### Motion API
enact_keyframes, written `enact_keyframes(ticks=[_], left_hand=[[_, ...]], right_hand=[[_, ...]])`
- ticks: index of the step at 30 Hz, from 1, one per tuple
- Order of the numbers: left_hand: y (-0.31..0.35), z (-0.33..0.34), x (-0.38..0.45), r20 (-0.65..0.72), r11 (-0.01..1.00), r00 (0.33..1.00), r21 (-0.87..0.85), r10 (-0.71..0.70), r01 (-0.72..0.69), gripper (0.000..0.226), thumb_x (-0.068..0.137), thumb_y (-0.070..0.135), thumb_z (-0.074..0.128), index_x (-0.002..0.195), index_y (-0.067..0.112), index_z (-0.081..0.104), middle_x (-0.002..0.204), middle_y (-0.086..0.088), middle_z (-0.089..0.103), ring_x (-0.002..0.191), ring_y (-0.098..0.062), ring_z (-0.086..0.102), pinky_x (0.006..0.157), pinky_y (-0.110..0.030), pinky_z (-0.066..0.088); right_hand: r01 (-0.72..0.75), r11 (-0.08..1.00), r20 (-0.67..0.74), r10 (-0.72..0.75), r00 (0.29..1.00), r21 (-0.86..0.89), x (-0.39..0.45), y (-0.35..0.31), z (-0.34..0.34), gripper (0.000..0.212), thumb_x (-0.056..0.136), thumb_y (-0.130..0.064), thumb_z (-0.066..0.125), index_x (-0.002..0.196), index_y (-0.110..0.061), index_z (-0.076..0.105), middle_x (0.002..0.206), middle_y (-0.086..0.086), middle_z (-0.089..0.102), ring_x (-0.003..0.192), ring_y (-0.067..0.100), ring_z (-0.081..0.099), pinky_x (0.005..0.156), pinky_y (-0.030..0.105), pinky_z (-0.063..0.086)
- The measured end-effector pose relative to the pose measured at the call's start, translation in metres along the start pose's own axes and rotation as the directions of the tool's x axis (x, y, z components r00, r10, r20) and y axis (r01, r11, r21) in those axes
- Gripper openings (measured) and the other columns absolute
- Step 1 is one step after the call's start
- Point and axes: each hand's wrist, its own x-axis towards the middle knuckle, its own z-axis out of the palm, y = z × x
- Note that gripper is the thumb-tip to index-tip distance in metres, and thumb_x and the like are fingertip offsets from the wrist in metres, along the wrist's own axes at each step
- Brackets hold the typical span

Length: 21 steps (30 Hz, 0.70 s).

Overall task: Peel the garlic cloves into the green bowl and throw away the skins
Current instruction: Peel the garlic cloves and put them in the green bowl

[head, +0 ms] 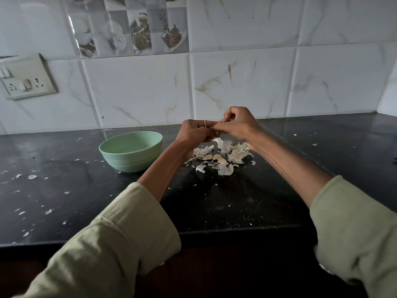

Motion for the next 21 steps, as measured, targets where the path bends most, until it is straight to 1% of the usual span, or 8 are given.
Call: enact_keyframes(ticks=[3, 5, 7, 10, 12, 15, 18, 21], left_hand=[[0.003, -0.003, 0.002, 0.017, 0.996, 1.0, 0.086, -0.015, 0.014, 0.013, 0.096, 0.006, 0.071, 0.094, 0.013, 0.082, 0.087, -0.016, 0.077, 0.071, -0.013, 0.064, 0.071, -0.024, 0.057], [0.001, -0.004, 0.004, -0.028, 0.96, 1.0, 0.281, 0.005, 0.003, 0.01, 0.097, 0.014, 0.071, 0.095, 0.013, 0.081, 0.081, -0.008, 0.077, 0.063, -0.008, 0.061, 0.061, -0.022, 0.052], [-0.004, -0.006, 0.008, -0.059, 0.893, 0.997, 0.45, 0.055, -0.022, 0.012, 0.094, 0.019, 0.072, 0.09, 0.014, 0.082, 0.077, -0.004, 0.077, 0.062, -0.009, 0.06, 0.061, -0.025, 0.05], [-0.008, -0.008, 0.011, -0.04, 0.841, 0.997, 0.54, 0.058, -0.027, 0.013, 0.09, 0.02, 0.075, 0.082, 0.013, 0.081, 0.077, -0.005, 0.078, 0.067, -0.012, 0.064, 0.067, -0.03, 0.054], [-0.01, -0.008, 0.011, -0.006, 0.8, 0.999, 0.599, 0.05, -0.036, 0.016, 0.087, 0.021, 0.075, 0.081, 0.008, 0.079, 0.079, -0.014, 0.076, 0.067, -0.016, 0.061, 0.064, -0.032, 0.05], [-0.01, -0.007, 0.01, 0.045, 0.788, 0.999, 0.614, 0.01, -0.036, 0.02, 0.083, 0.025, 0.069, 0.079, 0.009, 0.08, 0.086, -0.02, 0.075, 0.069, -0.018, 0.058, 0.066, -0.034, 0.046], [-0.006, -0.006, 0.008, 0.066, 0.823, 0.998, 0.567, -0.018, -0.022, 0.027, 0.085, 0.016, 0.062, 0.068, 0.022, 0.082, 0.078, -0.008, 0.078, 0.075, -0.018, 0.067, 0.077, -0.035, 0.058], [-0.004, -0.005, 0.007, 0.066, 0.857, 0.998, 0.515, -0.014, -0.023, 0.035, 0.089, 0.009, 0.054, 0.067, 0.018, 0.079, 0.07, -0.003, 0.077, 0.071, -0.017, 0.07, 0.082, -0.039, 0.062]], right_hand=[[-0.007, 0.999, 0.047, 0.01, 0.999, -0.053, 0.003, 0.002, -0.005, 0.027, 0.075, -0.021, 0.088, 0.087, -0.016, 0.065, 0.097, 0.01, 0.076, 0.098, 0.027, 0.074, 0.092, 0.046, 0.061], [0.003, 0.99, 0.073, 0.007, 0.997, -0.138, 0.004, 0.005, -0.01, 0.019, 0.079, -0.012, 0.082, 0.09, -0.012, 0.067, 0.094, 0.009, 0.075, 0.09, 0.025, 0.076, 0.087, 0.049, 0.062], [0.012, 0.977, 0.116, 0.013, 0.993, -0.213, 0.005, 0.01, -0.017, 0.015, 0.082, -0.003, 0.077, 0.093, -0.01, 0.069, 0.089, 0.007, 0.075, 0.079, 0.021, 0.078, 0.083, 0.049, 0.063], [0.078, 0.96, 0.26, -0.006, 0.966, -0.269, 0.006, 0.008, -0.022, 0.012, 0.086, -0.005, 0.081, 0.093, -0.011, 0.074, 0.081, 0.004, 0.078, 0.071, 0.017, 0.078, 0.081, 0.046, 0.065], [0.142, 0.948, 0.375, -0.026, 0.927, -0.286, 0.004, 0.004, -0.02, 0.01, 0.086, -0.01, 0.082, 0.094, -0.014, 0.076, 0.079, 0.0, 0.078, 0.068, 0.015, 0.077, 0.072, 0.035, 0.064], [0.219, 0.905, 0.466, -0.027, 0.884, -0.364, 0.003, 0.001, -0.019, 0.009, 0.085, -0.027, 0.085, 0.09, -0.022, 0.079, 0.074, -0.009, 0.075, 0.061, 0.002, 0.069, 0.056, 0.017, 0.047], [0.263, 0.88, 0.482, -0.045, 0.875, -0.395, 0.004, 0.002, -0.019, 0.023, 0.074, -0.042, 0.09, 0.088, -0.026, 0.083, 0.085, -0.017, 0.071, 0.078, -0.003, 0.06, 0.065, 0.02, 0.039], [0.315, 0.869, 0.571, -0.046, 0.82, -0.382, 0.002, 0.003, -0.014, 0.026, 0.072, -0.04, 0.092, 0.092, -0.027, 0.082, 0.089, -0.014, 0.07, 0.081, 0.001, 0.06, 0.059, 0.009, 0.037]])
